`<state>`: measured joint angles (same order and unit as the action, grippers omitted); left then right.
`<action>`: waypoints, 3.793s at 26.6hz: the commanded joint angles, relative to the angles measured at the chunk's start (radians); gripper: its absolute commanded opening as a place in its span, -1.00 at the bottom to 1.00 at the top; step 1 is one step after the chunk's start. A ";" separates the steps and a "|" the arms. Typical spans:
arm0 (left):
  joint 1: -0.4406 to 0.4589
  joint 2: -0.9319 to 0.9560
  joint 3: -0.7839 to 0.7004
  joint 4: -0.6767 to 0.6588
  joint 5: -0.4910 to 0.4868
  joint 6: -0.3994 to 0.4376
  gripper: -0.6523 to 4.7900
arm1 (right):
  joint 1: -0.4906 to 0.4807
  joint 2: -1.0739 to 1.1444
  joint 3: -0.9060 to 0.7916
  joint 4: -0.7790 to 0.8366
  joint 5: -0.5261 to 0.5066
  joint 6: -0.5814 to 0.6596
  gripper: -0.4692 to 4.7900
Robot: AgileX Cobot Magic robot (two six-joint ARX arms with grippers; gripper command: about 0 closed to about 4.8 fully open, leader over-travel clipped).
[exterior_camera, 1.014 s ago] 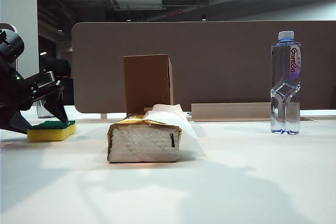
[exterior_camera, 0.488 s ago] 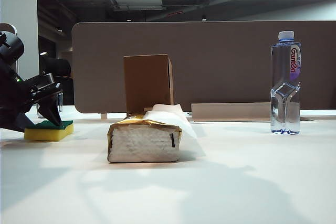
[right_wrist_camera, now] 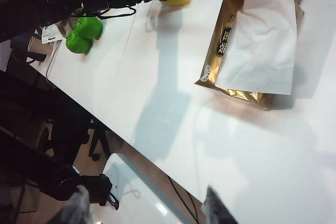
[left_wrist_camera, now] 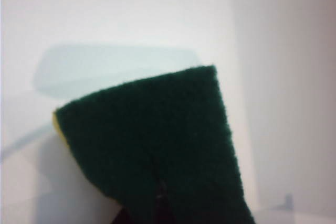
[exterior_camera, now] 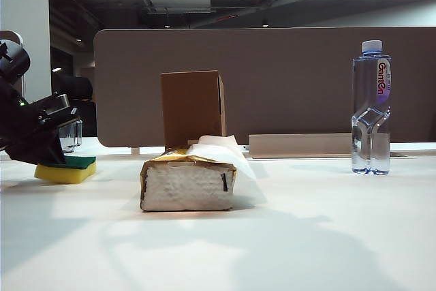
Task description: Move the sponge from left to right to wipe the table, avoiding obstacles on the table, and finally reaching the bottle of mineral water.
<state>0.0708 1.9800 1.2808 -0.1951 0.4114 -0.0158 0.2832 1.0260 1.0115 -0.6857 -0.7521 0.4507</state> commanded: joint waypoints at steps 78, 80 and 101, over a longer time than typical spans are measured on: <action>-0.003 -0.475 -0.689 -0.203 0.012 0.107 -0.78 | 0.001 -0.031 0.005 0.008 -0.036 -0.013 0.17; -0.003 -0.522 -0.742 -0.200 0.012 0.087 -0.78 | 0.001 -0.038 0.004 0.008 -0.036 -0.013 0.17; -0.222 -0.850 -0.924 -0.229 -0.105 -0.230 -0.78 | 0.001 -0.159 0.004 -0.184 -0.076 -0.059 0.17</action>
<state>-0.1112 1.1145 0.3820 -0.3061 0.2905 -0.2142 0.2832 0.8787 1.0111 -0.8612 -0.8234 0.4076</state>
